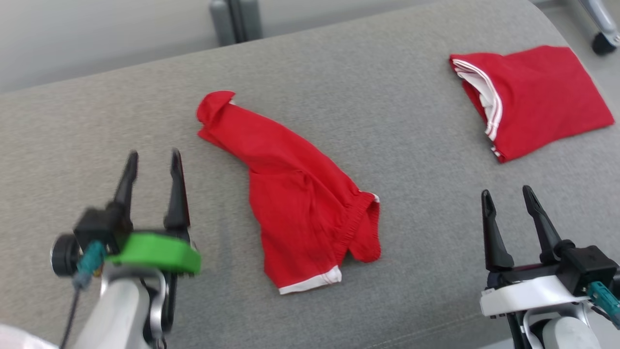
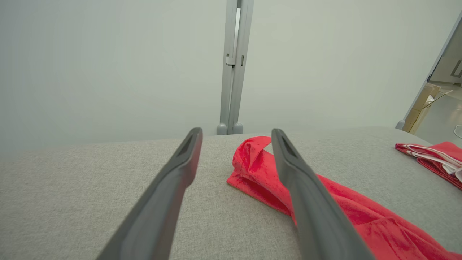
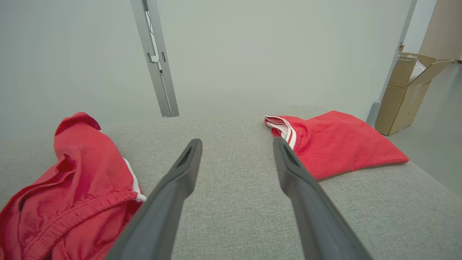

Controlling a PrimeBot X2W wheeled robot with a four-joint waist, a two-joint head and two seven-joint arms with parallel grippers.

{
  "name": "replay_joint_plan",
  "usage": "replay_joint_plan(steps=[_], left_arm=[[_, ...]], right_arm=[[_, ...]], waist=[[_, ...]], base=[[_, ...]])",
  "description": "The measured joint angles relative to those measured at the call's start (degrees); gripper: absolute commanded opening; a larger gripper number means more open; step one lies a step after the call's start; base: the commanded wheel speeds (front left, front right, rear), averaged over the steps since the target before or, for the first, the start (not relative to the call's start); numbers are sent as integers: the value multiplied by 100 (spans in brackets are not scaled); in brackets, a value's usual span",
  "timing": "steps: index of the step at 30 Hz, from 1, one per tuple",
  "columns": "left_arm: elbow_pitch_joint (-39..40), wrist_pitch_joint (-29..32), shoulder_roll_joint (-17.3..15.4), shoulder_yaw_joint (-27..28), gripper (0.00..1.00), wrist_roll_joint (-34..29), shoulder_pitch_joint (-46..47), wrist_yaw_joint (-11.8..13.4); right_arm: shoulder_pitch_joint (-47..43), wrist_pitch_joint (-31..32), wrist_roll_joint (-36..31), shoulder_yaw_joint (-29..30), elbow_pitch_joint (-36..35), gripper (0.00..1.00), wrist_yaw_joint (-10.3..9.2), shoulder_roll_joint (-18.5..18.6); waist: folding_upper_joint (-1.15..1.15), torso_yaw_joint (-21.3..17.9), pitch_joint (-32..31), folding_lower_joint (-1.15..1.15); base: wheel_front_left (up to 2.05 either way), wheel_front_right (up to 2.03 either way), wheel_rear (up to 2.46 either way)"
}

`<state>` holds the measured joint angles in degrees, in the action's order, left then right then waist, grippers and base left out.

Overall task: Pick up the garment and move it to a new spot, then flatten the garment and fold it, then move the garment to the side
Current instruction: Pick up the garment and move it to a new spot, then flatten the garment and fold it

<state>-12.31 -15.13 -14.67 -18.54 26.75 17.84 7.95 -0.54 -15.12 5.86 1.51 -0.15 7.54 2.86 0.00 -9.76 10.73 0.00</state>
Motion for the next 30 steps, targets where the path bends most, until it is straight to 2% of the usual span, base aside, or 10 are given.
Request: replay_joint_plan(steps=[4, 10, 14, 23, 30], left_arm=[[444, 0, 107, 257, 100, -453, -884, -155], [687, 0, 203, 648, 100, -1165, -2067, -290], [868, 0, 435, 950, 100, -1424, -2605, -402], [1221, 0, 949, 1669, 100, -1742, -3217, -844], [1256, 0, 1094, 1897, 100, -1934, -3294, -1056]], right_arm=[[-154, 0, -92, 211, 9, 100, 0, -1], [-410, 0, -94, 433, 83, 100, 0, 10], [-528, 0, -34, 389, 190, 100, 0, 7], [-742, 0, 103, 276, 519, 100, 0, 3], [-742, 0, 147, 221, 544, 100, 0, 2]], waist=[[0, 314, -220, 0], [0, 739, -584, 0], [0, 992, -801, 0], [0, 1365, -1207, 0], [0, 1429, -1318, 0]], base=[[0, 0, 0], [0, 0, 0], [0, 0, 0], [0, 0, 0], [0, 0, 0]])
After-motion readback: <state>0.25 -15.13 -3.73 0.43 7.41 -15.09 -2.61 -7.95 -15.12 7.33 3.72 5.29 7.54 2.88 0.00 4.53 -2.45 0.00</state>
